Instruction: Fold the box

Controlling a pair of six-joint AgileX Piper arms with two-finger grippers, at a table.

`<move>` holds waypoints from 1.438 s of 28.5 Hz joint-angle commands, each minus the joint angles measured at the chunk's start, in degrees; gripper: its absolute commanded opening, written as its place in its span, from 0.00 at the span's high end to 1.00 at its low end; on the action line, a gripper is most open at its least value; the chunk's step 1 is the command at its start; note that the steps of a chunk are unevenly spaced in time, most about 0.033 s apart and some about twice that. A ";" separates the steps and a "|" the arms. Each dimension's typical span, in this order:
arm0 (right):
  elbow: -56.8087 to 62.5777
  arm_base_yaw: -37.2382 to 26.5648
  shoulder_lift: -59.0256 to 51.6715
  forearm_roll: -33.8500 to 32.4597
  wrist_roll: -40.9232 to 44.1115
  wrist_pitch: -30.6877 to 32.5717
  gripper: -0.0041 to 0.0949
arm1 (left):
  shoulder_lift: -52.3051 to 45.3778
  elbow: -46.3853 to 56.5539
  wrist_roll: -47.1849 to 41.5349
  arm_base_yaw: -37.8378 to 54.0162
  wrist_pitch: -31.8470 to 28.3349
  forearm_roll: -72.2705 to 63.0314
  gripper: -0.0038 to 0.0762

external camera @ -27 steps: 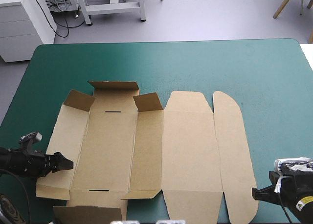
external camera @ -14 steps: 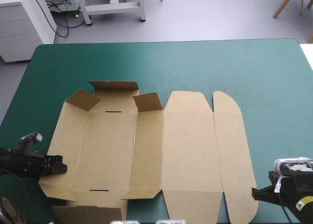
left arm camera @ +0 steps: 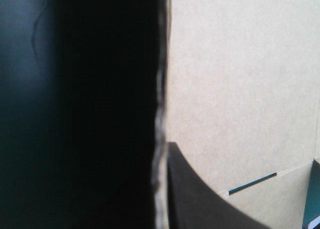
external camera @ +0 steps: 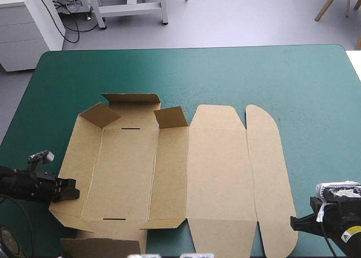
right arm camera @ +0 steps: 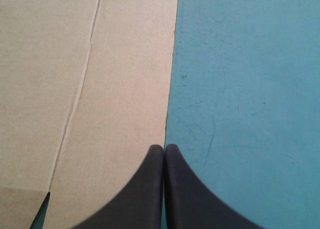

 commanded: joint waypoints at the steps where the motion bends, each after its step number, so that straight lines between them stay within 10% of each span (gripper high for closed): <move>1: -1.32 -0.44 0.56 0.26 -0.63 -3.28 0.98 | -0.93 -1.34 -0.42 -3.80 5.36 -5.73 0.96; 18: -1.32 -0.44 0.56 0.26 -0.63 -3.28 0.98 | -1.51 -22.61 -7.53 -19.39 2.38 -0.77 0.96; 41: -1.32 -0.44 0.56 0.26 -0.63 -3.28 0.98 | 0.87 -35.60 -6.43 -53.37 -31.19 38.23 0.96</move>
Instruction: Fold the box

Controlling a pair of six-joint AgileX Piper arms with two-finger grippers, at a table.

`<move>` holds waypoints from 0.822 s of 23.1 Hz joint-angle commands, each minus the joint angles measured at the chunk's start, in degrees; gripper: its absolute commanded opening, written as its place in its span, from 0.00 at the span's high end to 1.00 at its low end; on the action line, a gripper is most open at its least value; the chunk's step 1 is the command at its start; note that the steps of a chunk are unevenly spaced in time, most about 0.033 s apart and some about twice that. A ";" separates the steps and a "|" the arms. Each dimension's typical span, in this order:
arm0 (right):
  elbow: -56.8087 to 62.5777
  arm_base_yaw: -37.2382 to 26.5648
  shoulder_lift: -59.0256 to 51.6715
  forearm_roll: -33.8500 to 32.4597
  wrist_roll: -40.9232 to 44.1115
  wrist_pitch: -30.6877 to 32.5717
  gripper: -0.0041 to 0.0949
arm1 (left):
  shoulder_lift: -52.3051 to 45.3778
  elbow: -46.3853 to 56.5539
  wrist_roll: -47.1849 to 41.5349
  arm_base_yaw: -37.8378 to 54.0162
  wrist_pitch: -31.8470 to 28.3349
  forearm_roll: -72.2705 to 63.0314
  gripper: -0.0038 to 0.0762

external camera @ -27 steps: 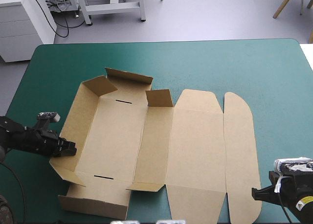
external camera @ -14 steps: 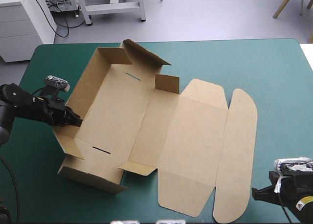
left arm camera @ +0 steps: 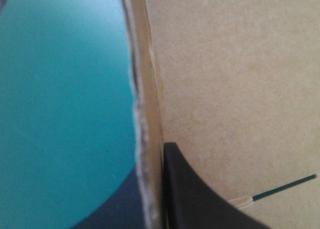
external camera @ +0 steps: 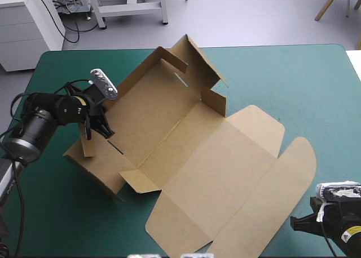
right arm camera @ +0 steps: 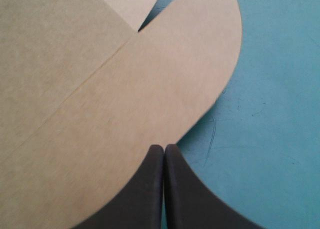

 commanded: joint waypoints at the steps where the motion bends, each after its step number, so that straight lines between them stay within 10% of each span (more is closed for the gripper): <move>1: -1.32 -0.44 0.56 0.21 -0.63 -3.28 0.98 | -0.29 -2.16 3.54 -5.84 -10.30 7.61 0.96; 9: -1.32 -0.44 0.56 0.21 -0.63 -3.28 0.98 | 5.36 -2.16 5.59 -19.69 -25.02 17.56 0.96; 19: -1.32 -0.44 0.56 0.21 -0.63 -3.28 0.98 | 5.94 -2.16 5.01 -30.37 -27.53 29.42 0.96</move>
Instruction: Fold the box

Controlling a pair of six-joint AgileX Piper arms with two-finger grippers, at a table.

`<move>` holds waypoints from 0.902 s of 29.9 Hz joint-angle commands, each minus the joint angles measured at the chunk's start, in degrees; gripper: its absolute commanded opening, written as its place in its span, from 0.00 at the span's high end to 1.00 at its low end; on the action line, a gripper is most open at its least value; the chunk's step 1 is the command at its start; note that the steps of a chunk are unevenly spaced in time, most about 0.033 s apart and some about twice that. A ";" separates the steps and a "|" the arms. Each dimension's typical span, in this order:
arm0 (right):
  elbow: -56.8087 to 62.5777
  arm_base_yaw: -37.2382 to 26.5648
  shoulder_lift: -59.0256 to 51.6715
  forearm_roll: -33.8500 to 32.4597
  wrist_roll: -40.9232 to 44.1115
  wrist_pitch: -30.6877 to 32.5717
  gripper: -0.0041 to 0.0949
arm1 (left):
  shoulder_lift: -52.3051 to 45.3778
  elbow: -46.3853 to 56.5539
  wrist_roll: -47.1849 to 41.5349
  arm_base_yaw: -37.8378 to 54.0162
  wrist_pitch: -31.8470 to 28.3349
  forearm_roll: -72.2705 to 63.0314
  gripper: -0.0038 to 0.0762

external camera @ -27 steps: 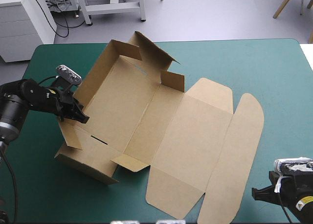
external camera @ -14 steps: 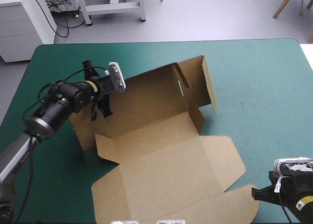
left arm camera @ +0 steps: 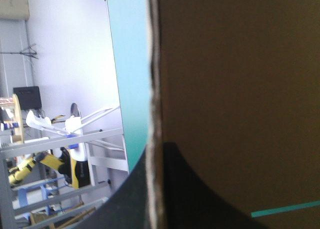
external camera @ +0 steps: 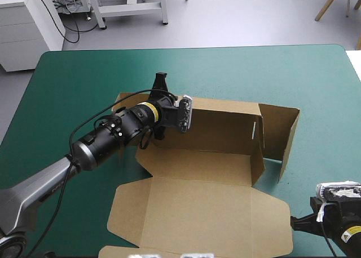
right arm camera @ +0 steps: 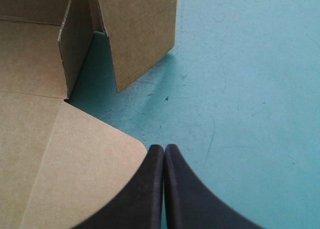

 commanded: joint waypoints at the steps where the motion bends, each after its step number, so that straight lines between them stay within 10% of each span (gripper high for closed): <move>1: -1.32 -0.44 0.56 0.21 -0.63 -3.28 0.98 | -2.19 -2.11 -2.12 -2.77 -3.18 4.73 0.96; 16: -1.32 -0.44 0.56 0.21 -0.63 -3.28 0.98 | -2.19 -2.11 -46.57 -10.12 13.30 43.92 0.96; 27: -1.32 -0.44 0.56 0.21 -0.63 -3.28 0.98 | -2.19 -2.00 -51.06 -13.18 16.47 45.74 0.96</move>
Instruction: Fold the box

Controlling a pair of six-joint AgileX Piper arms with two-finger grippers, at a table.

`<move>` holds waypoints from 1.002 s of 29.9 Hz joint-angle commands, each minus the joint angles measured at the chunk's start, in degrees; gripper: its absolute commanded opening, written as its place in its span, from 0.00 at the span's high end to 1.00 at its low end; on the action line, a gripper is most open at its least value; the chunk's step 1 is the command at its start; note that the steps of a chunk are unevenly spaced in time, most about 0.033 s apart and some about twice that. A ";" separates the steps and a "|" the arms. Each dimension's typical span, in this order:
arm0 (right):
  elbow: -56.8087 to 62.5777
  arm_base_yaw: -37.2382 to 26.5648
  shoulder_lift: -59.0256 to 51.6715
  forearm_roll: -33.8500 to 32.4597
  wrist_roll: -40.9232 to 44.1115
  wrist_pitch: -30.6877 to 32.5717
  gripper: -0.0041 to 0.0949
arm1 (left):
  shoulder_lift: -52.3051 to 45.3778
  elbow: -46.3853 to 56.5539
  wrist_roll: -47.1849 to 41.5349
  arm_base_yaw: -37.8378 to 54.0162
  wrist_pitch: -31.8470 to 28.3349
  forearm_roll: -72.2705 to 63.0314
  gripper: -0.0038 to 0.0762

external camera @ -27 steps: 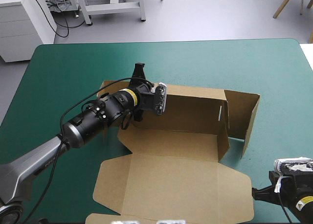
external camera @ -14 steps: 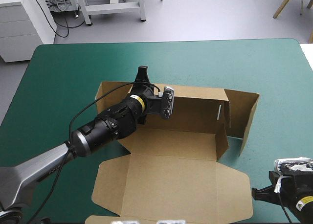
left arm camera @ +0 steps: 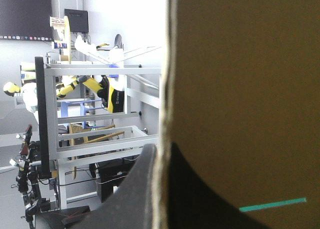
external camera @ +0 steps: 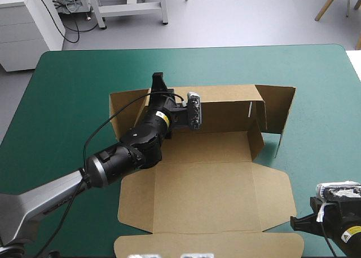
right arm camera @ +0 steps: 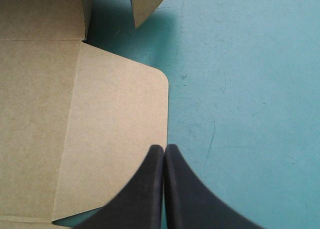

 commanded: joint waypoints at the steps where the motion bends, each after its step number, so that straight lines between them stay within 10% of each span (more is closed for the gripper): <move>1: -1.32 -0.44 0.56 0.21 -0.63 -3.28 0.98 | -2.31 -1.93 -1.58 -1.38 -0.58 3.11 0.96; 30: -1.32 -0.44 0.56 0.21 -0.63 -3.28 0.98 | -0.53 7.90 -9.29 -6.09 -0.98 6.48 0.96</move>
